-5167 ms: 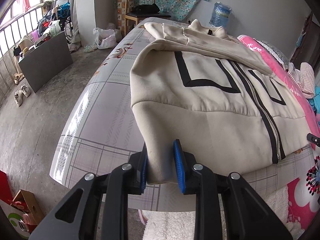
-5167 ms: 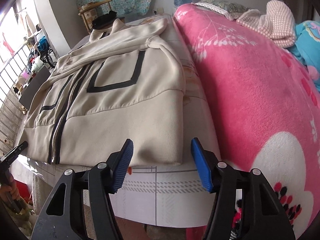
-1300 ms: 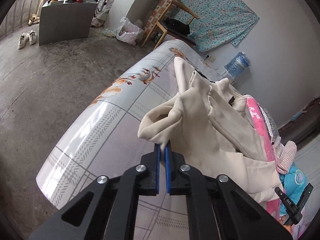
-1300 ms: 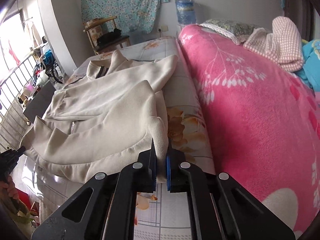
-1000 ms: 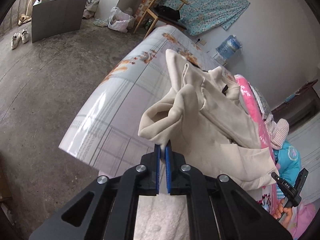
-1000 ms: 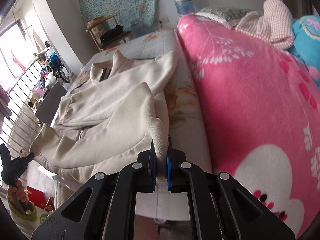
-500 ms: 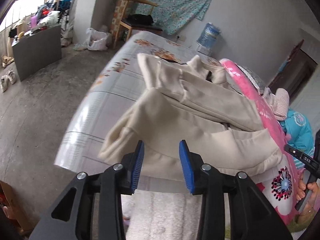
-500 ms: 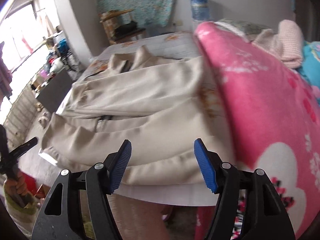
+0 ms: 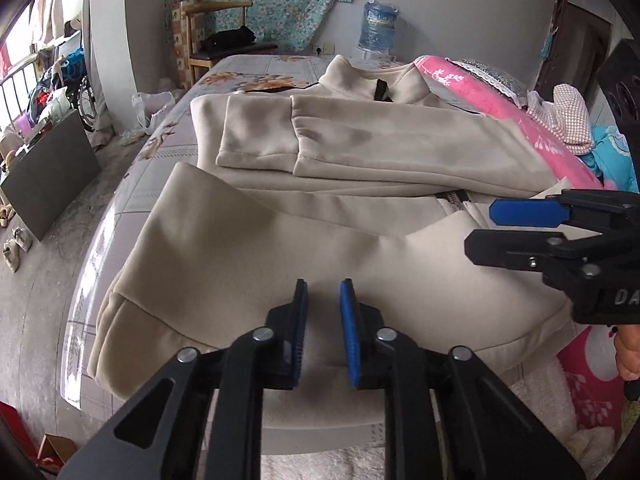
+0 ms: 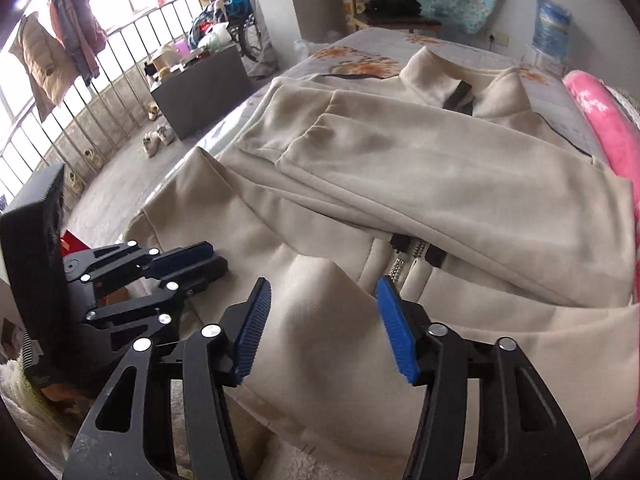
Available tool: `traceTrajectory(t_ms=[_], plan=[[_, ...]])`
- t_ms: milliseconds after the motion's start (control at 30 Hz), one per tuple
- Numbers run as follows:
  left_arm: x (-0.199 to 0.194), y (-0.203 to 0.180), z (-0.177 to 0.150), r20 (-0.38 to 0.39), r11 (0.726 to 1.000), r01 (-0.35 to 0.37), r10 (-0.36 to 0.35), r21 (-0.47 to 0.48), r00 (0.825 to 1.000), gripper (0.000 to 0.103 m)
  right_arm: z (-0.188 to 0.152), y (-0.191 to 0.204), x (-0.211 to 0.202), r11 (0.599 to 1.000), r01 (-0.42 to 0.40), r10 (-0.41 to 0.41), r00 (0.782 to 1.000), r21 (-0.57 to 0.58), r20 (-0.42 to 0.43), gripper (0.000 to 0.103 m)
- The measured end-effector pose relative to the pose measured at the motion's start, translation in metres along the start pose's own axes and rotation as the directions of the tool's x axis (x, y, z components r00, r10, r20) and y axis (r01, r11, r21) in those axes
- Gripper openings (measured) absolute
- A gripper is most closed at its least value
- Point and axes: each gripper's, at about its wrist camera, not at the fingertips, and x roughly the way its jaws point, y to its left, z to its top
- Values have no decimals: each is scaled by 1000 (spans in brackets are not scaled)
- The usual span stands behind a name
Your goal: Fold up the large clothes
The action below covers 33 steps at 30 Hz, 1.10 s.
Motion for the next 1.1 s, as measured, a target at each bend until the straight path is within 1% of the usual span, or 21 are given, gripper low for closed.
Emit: traceTrajectory(t_ms=[33, 67, 100, 133, 167, 233, 333, 400, 433, 467, 567, 633, 667, 733, 800, 833, 867, 900, 967, 1033, 1100], plan=[[1, 3, 0, 7, 1000, -2, 3, -7, 1000, 2, 1, 2, 6, 1000, 25, -25, 1000, -19, -17, 27], [1, 7, 0, 13, 1000, -1, 1, -13, 1000, 0, 1, 2, 11, 999, 34, -35, 999, -29, -36, 7], [1, 10, 0, 18, 1000, 14, -14, -27, 1000, 0, 0, 1, 13, 999, 30, -31, 998, -22, -46, 5], [0, 13, 1, 23, 999, 30, -30, -42, 999, 0, 0, 1, 10, 999, 31, -31, 999, -15, -36, 3], [-3, 15, 1, 35, 998, 41, -39, -49, 999, 0, 1, 3, 4, 999, 43, -44, 999, -25, -18, 3], [-13, 17, 5, 82, 998, 47, -42, -50, 996, 0, 5, 11, -12, 994, 99, -97, 994, -51, 46, 3], [-33, 20, 16, 172, 999, 20, -12, -44, 985, 0, 16, 16, -28, 988, 145, -138, 982, -52, 125, 3], [-38, 23, 23, 210, 999, -6, 14, -42, 978, 0, 19, 16, -27, 984, 172, -164, 975, -47, 150, 3], [-35, 24, 25, 210, 999, -21, 29, -41, 977, 0, 20, 13, -22, 982, 183, -176, 973, -38, 151, 3], [-29, 26, 26, 194, 999, -35, 43, -40, 980, 0, 21, 11, -15, 982, 186, -180, 973, -29, 142, 3], [-11, 38, 22, 124, 997, -30, 39, -68, 992, 0, 17, 5, 11, 979, 200, -195, 974, -29, 116, 3], [-12, 49, 21, 126, 994, -11, 25, -106, 992, 0, 12, 4, 25, 978, 205, -200, 975, -38, 91, 3], [-16, 54, 22, 138, 993, -14, 31, -119, 990, 0, 10, 4, 28, 977, 208, -204, 975, -43, 85, 3], [-21, 61, 24, 147, 991, -35, 54, -125, 988, 0, 11, 8, 22, 975, 219, -213, 971, -43, 111, 2], [-22, 68, 26, 145, 989, -69, 88, -127, 985, 0, 14, 12, 9, 971, 233, -223, 962, -48, 159, 2], [-19, 71, 28, 127, 989, -87, 102, -124, 987, 5, 16, 13, 5, 971, 235, -223, 959, -49, 174, 2], [-13, 73, 29, 103, 987, -102, 115, -122, 988, 14, 16, 12, 4, 971, 233, -221, 959, -51, 179, 2], [-8, 75, 31, 85, 986, -105, 116, -127, 990, 15, 16, 12, 6, 972, 230, -217, 961, -55, 174, 2], [-2, 78, 33, 74, 986, -100, 111, -131, 991, 16, 14, 9, 13, 973, 223, -212, 965, -56, 153, 2], [6, 75, 35, 61, 986, -127, 134, -106, 989, 16, 11, 8, 18, 975, 215, -205, 969, -58, 138, 2], [10, 73, 36, 62, 986, -143, 148, -90, 987, 16, 11, 9, 17, 974, 219, -208, 967, -63, 145, 2]])
